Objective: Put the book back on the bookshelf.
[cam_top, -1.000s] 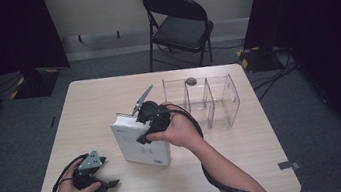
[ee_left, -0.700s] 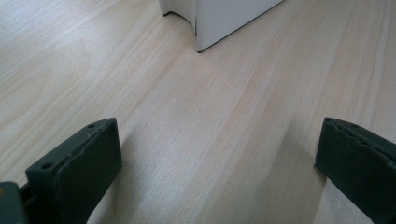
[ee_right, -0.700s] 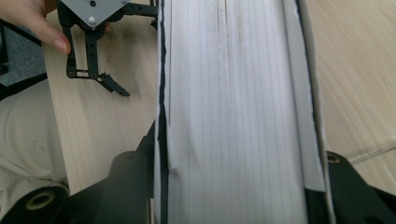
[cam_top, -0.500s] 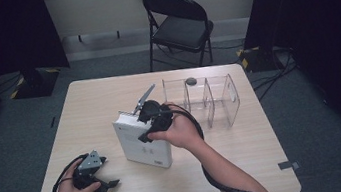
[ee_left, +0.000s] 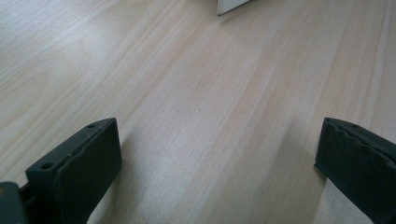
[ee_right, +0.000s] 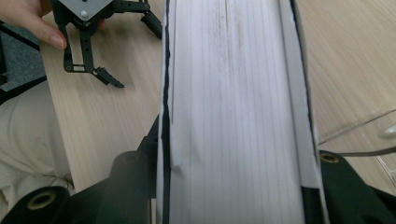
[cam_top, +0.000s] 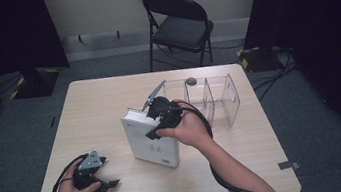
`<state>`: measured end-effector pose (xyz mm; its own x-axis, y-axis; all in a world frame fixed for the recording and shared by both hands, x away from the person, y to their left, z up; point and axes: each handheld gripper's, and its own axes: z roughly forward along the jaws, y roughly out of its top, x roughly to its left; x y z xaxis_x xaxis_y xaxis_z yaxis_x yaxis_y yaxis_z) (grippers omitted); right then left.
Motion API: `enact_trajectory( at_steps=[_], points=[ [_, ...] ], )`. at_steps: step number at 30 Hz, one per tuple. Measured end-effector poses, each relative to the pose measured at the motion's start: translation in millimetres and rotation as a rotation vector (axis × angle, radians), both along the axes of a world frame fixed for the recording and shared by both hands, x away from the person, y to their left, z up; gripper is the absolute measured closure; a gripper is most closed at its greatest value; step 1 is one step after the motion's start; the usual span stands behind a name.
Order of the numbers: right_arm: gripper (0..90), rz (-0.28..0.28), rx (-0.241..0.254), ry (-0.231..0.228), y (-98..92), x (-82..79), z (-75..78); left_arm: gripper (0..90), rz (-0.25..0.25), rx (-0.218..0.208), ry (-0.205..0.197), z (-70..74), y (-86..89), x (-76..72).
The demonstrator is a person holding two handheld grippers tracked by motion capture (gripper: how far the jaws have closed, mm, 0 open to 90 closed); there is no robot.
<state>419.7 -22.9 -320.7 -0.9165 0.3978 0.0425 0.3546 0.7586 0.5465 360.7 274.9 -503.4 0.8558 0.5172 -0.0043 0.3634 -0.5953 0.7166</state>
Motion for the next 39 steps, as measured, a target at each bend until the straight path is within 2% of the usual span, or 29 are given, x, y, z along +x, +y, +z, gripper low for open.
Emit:
enact_trajectory(
  at_steps=[6, 22, 27, 33, 39],
  points=[
    [51.8, -0.012, 0.013, 0.003, -9.0, -0.3, 4.3, 0.0, -0.002, -0.007, 0.0, -0.4, 0.0, 0.1],
    [51.8, -0.042, -0.015, 0.013, -28.2, -3.0, 11.1, 0.0, -0.002, -0.007, 0.0, -0.4, 0.0, 0.1],
    [51.8, -0.043, -0.008, 0.01, -33.3, -5.0, 8.7, 0.0, 0.001, 0.0, 0.0, 0.0, 0.0, 0.0],
    [51.7, -0.045, -0.022, 0.015, -35.6, -6.8, -0.5, 0.0, 0.001, -0.001, 0.0, 0.0, -0.1, 0.0],
    [51.5, -0.023, -0.024, -0.008, -36.3, -9.3, -2.3, 0.0, 0.0, -0.002, 0.003, -0.2, -0.2, 0.0]
  ],
)
